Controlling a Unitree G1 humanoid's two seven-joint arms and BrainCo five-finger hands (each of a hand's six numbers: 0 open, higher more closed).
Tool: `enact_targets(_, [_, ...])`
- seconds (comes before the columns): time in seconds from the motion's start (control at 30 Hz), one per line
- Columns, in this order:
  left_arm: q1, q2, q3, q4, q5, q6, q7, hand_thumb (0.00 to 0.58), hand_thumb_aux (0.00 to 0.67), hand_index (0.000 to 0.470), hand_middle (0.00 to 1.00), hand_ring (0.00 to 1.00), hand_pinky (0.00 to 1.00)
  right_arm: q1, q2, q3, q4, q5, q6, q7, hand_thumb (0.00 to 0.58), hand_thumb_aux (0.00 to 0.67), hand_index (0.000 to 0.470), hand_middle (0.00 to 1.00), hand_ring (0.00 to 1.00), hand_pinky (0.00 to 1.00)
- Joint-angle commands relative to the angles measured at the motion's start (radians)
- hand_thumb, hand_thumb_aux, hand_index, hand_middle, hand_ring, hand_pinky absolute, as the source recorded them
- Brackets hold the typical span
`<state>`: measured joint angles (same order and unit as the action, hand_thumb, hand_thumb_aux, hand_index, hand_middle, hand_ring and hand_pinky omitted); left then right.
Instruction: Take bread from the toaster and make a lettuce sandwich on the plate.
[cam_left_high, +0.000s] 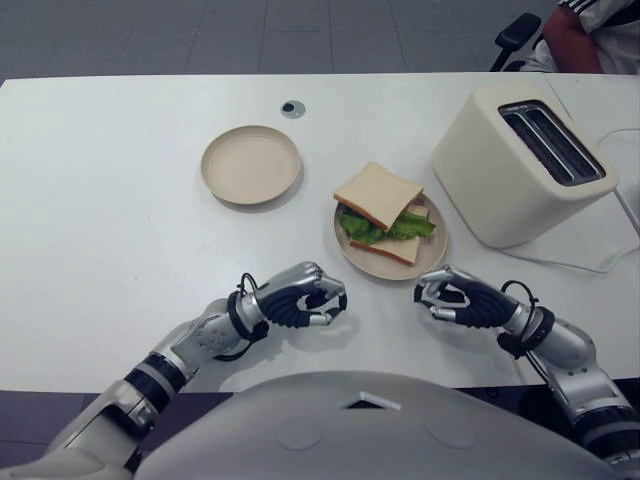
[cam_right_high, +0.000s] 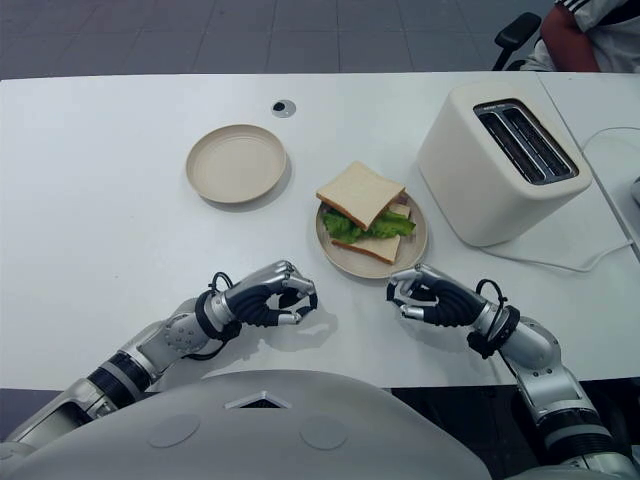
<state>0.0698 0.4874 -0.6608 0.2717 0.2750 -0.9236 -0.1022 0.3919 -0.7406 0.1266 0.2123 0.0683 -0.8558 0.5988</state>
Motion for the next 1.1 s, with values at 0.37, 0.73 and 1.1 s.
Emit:
enact_targets(0.37, [-0.31, -0.255, 0.1, 0.5, 0.416, 0.321, 0.443, 0.58, 0.67, 0.47, 1.0, 1.0, 1.0, -0.339, 0.262, 0.08, 0.264, -0.527, 0.154, -0.416, 0.58, 0.67, 0.47, 1.0, 1.0, 1.0])
enact_targets(0.73, [-0.355, -0.266, 0.128, 0.633, 0.423, 0.3, 0.682, 0.58, 0.67, 0.47, 1.0, 1.0, 1.0, -0.431, 0.394, 0.075, 0.288, -0.586, 0.27, -0.7, 0.58, 0.67, 0.47, 1.0, 1.0, 1.0])
enact_targets(1.1, [-0.106, -0.254, 0.232, 0.189, 0.037, -0.11, 0.64, 0.0, 0.0, 0.0, 0.0, 0.0, 0.0, -0.306, 0.431, 0.036, 0.03, -0.117, 0.014, -0.585, 0.0, 0.0, 0.0, 0.0, 0.0, 0.0])
